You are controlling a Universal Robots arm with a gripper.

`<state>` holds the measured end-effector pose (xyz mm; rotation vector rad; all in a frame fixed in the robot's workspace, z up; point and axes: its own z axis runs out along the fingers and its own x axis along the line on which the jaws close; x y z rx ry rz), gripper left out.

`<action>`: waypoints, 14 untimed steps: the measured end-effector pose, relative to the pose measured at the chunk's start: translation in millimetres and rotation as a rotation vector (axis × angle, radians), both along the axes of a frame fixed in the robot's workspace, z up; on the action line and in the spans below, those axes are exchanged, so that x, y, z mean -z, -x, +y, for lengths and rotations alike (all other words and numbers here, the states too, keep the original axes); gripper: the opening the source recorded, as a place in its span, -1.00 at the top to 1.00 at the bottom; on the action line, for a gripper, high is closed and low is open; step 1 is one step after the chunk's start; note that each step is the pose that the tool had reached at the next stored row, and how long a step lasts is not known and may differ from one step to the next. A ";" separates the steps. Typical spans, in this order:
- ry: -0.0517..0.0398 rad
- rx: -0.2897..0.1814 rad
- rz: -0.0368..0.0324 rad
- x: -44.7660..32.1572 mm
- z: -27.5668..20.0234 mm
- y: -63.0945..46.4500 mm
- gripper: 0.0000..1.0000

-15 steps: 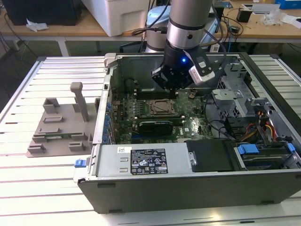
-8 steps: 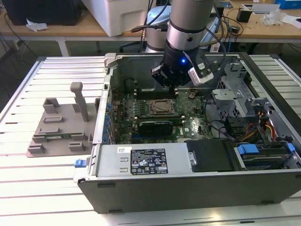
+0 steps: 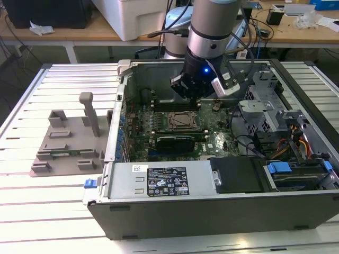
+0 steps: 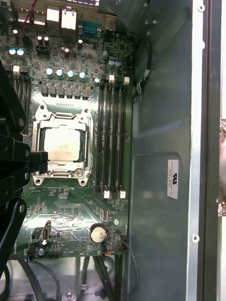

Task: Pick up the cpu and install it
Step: 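Install the second cpu locking lever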

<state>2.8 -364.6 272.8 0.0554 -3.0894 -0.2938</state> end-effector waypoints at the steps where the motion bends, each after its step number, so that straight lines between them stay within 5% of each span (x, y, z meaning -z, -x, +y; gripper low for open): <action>1: -0.0001 0.000 0.0000 0.3 0.0 0.0 0.79; 14: 0.0001 0.000 0.0001 13.8 -3.2 0.5 0.79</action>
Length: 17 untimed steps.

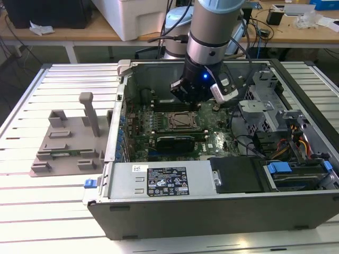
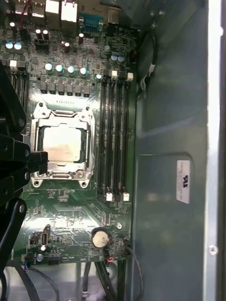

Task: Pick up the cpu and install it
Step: 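Install the second cpu locking lever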

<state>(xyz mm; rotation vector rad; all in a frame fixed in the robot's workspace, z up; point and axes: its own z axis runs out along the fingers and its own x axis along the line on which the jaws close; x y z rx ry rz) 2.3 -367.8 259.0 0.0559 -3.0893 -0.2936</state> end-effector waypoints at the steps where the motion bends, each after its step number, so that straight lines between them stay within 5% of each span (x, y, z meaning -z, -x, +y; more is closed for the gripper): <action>1: -0.0001 0.000 -0.0001 0.6 -2.1 0.3 0.79; 5: -0.0001 0.000 -0.0001 2.8 -17.4 6.4 0.79; 8: -0.0002 0.000 -0.0001 6.4 -23.1 15.4 0.79; 17: -0.0001 0.000 0.0000 21.6 -26.8 38.6 0.79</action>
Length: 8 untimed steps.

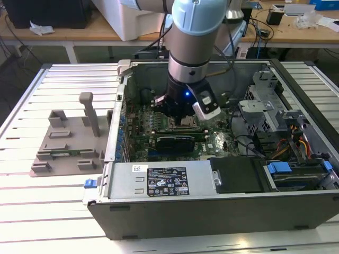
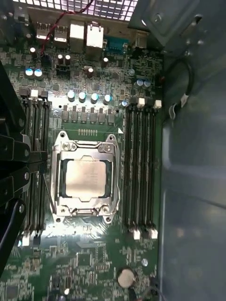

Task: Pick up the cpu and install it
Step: 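Install the second cpu locking lever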

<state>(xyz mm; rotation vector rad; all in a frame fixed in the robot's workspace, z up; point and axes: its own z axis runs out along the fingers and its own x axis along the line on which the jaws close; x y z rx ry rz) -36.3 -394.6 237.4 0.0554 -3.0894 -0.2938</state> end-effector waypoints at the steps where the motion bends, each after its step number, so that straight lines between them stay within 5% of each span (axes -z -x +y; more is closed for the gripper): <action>1: 0.0001 0.000 0.0000 2.9 0.0 1.3 0.79; 4: 0.0000 0.000 -0.0001 8.5 0.0 3.7 0.79; 8: 0.0001 -0.015 0.0001 28.7 2.1 18.2 0.79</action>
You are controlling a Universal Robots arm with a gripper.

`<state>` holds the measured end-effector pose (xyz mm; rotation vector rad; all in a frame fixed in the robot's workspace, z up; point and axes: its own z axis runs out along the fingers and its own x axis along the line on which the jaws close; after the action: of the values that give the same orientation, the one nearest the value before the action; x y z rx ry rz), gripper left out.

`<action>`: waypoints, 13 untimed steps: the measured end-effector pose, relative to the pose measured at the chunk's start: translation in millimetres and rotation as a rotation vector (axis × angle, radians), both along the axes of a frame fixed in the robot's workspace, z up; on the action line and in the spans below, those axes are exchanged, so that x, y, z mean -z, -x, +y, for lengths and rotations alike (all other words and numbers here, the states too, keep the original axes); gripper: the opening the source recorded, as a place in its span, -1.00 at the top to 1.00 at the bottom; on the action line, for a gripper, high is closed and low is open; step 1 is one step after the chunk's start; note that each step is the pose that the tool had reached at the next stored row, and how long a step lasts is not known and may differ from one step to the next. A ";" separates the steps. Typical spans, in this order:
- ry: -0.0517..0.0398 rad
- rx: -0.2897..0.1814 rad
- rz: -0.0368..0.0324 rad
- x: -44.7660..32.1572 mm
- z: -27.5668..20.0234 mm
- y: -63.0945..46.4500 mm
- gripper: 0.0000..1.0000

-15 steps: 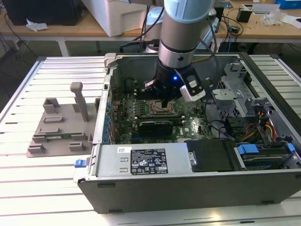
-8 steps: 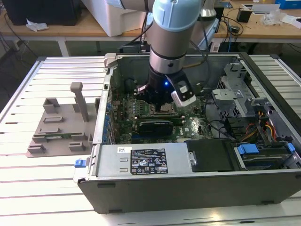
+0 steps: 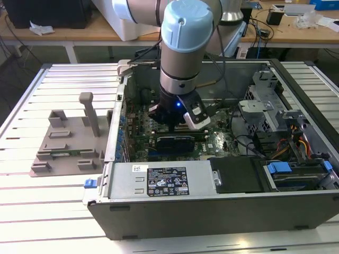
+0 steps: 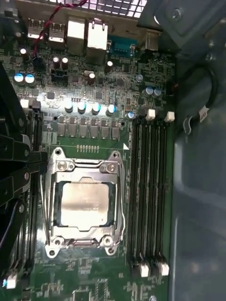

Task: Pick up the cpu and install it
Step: 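Install the second cpu locking lever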

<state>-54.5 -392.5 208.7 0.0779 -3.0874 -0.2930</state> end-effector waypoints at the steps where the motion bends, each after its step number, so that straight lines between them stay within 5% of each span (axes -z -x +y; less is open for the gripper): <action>1: -0.0008 -0.012 -0.0002 2.6 3.1 2.7 0.79; 5: -0.0011 -0.022 0.0000 5.2 7.4 4.6 0.79; 9: -0.0016 -0.028 0.0000 9.5 16.6 4.7 0.79; 13: -0.0025 -0.029 -0.0035 8.2 16.8 5.1 0.79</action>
<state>-59.6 -375.7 200.5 0.1227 -3.0866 -0.2959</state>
